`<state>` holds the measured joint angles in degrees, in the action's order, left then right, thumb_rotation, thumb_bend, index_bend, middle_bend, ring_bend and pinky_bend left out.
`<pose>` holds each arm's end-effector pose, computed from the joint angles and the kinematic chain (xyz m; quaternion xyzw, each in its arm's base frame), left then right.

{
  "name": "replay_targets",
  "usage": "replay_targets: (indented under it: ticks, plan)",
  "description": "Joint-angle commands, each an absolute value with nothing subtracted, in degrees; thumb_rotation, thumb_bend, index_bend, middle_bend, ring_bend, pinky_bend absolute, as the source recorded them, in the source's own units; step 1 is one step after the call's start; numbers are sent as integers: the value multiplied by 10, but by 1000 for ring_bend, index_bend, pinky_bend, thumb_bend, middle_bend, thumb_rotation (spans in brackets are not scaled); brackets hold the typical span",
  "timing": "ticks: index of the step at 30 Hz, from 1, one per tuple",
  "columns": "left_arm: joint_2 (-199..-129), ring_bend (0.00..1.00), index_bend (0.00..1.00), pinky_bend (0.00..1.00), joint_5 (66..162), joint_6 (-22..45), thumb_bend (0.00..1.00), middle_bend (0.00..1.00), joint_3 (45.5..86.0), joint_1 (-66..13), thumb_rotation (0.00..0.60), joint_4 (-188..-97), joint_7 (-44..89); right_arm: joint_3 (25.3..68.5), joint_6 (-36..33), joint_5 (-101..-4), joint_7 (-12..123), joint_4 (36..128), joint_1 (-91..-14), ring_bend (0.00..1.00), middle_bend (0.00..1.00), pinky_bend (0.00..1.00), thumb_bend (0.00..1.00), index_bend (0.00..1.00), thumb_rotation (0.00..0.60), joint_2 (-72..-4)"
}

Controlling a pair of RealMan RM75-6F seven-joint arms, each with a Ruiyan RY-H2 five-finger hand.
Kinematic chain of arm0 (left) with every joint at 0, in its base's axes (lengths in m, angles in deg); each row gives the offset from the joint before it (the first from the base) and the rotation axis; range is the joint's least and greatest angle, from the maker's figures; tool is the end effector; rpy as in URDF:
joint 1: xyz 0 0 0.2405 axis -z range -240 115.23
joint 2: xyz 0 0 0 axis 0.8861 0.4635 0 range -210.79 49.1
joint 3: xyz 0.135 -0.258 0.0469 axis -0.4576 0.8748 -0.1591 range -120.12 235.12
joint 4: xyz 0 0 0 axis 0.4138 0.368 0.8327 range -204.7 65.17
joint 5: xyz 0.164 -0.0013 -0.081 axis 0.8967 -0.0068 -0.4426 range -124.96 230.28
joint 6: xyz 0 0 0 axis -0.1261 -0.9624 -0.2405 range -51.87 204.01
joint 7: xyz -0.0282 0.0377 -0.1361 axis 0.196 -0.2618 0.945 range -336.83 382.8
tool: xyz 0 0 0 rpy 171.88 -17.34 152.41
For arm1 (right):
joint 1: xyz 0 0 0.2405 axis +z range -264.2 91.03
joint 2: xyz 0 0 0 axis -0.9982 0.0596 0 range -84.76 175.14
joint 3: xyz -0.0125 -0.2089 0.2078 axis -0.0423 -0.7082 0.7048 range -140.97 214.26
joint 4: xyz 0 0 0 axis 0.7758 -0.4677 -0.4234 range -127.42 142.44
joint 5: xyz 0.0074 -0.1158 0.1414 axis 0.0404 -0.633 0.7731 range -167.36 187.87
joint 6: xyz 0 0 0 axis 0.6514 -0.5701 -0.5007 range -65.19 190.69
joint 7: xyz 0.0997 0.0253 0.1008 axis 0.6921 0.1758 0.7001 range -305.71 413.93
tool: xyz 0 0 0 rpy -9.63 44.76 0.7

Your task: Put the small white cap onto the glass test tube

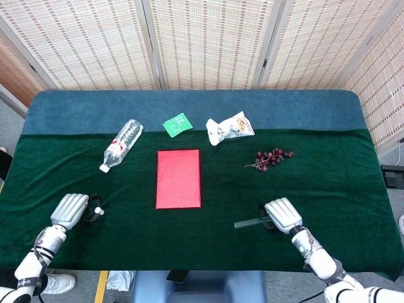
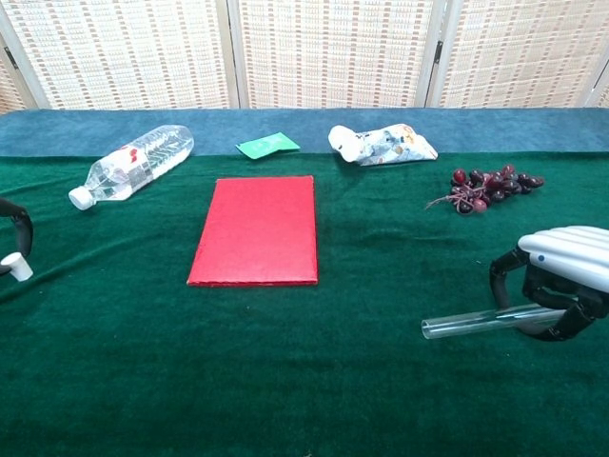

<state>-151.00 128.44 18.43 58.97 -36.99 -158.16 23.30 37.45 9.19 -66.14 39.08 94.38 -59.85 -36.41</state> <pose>-0.3073 0.2837 0.1125 -0.6976 -0.4632 -0.3084 0.4513 -0.2798 -0.2712 0.0275 0.7726 -0.4120 0.2691 0.4012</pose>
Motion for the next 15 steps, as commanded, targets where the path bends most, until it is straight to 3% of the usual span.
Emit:
replay_targets:
  ticks: [1, 7, 15]
  plan:
    - [-1496, 892, 578, 813, 1294, 180, 474, 1000, 598, -370, 600, -1593, 269, 382, 86, -663, 415, 954, -598, 1000, 953, 1000, 676, 755, 591, -355]
    - [-1467, 892, 578, 813, 1314, 166, 481, 1000, 614, -368, 600, -1619, 340, 408, 67, -683, 510, 995, -595, 1000, 954, 1000, 744, 787, 591, -320]
    - [-1426, 892, 582, 813, 1340, 135, 488, 1000, 647, -362, 600, -1671, 422, 445, 59, -704, 626, 1014, -573, 1000, 962, 1000, 754, 801, 591, -319]
